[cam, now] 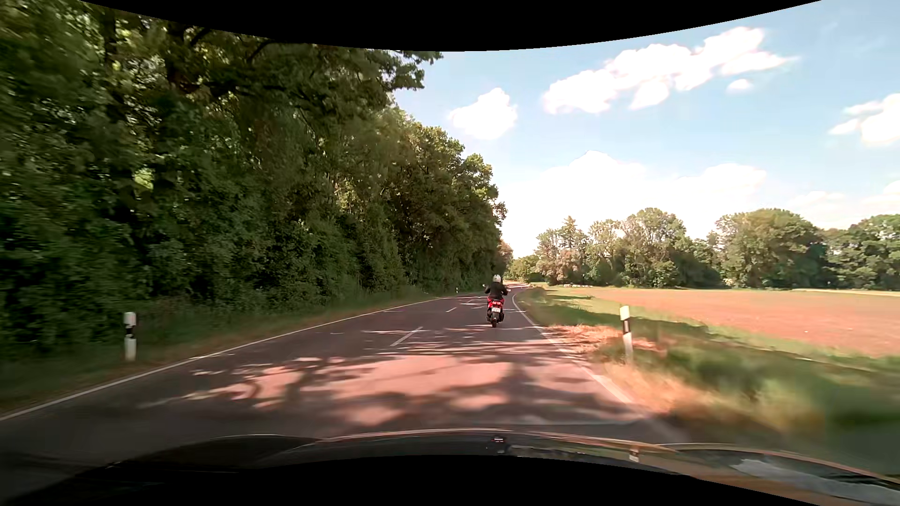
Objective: Follow the waypoints while adhering to traffic rules and regulations
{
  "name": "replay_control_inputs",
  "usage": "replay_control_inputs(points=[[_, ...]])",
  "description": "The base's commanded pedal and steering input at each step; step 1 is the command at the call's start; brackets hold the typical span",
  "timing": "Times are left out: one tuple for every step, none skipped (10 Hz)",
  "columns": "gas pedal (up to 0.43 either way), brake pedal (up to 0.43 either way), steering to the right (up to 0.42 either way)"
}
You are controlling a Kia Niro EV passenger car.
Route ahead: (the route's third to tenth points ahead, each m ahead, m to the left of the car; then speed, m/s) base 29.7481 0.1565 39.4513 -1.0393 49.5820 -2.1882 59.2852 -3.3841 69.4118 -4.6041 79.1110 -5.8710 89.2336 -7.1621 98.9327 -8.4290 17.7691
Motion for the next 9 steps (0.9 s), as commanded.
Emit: replay_control_inputs(points=[[0.209,0.006,0.011],[0.209,0.006,0.012],[0.209,0.006,0.013],[0.209,0.006,0.013],[0.209,0.006,0.013],[0.220,0.006,0.014],[0.220,0.006,0.014],[0.220,0.006,0.014],[0.220,0.006,0.014]])
